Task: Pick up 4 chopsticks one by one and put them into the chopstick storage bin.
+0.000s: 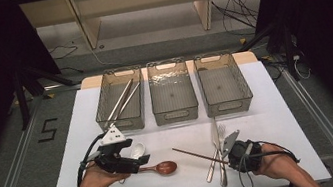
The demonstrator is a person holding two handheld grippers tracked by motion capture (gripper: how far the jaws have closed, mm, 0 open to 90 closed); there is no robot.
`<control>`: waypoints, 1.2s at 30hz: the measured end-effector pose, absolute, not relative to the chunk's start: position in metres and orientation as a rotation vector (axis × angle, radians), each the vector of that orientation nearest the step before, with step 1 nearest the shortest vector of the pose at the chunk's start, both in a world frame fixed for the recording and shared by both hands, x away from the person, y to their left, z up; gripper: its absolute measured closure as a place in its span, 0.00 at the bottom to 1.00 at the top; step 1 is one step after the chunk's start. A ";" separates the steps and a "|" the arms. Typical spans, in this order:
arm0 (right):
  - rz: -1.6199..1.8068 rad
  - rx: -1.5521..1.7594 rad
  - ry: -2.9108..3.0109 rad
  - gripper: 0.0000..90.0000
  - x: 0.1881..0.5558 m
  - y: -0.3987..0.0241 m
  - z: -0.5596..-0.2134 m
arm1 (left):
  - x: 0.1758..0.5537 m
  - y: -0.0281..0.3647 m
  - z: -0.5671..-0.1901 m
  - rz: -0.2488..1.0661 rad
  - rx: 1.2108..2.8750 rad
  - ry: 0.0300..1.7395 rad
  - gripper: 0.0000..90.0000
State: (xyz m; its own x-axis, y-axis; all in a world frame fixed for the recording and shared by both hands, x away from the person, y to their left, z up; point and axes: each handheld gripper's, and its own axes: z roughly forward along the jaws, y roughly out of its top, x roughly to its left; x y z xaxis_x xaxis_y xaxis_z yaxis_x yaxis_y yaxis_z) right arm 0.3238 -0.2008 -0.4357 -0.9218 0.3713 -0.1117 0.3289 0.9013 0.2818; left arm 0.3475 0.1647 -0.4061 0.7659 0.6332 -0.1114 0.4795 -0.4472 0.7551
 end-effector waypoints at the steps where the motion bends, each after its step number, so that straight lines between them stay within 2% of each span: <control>1: 0.405 0.536 2.900 0.94 0.323 -0.198 -0.435 | 0.347 0.163 -0.406 0.234 2.131 0.825 0.18; 19: 0.425 0.340 2.899 0.94 0.319 -0.168 -0.426 | 0.347 0.117 -0.414 0.194 2.374 0.564 0.22; 27: 0.435 0.279 2.905 0.94 0.317 -0.163 -0.424 | 0.350 0.101 -0.421 0.146 2.479 0.475 0.29; 36: 0.432 0.227 2.902 0.94 0.315 -0.160 -0.422 | 0.350 0.090 -0.421 0.115 2.534 0.397 0.42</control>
State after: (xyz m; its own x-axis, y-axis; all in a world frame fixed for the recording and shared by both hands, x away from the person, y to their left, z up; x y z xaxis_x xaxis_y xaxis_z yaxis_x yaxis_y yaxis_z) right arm 0.3155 -0.1602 -0.4223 -0.9684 0.1798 -0.1729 0.1217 0.9456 0.3017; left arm 0.3500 0.0900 -0.4210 0.9522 0.3053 -0.0026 0.2567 -0.7958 0.5485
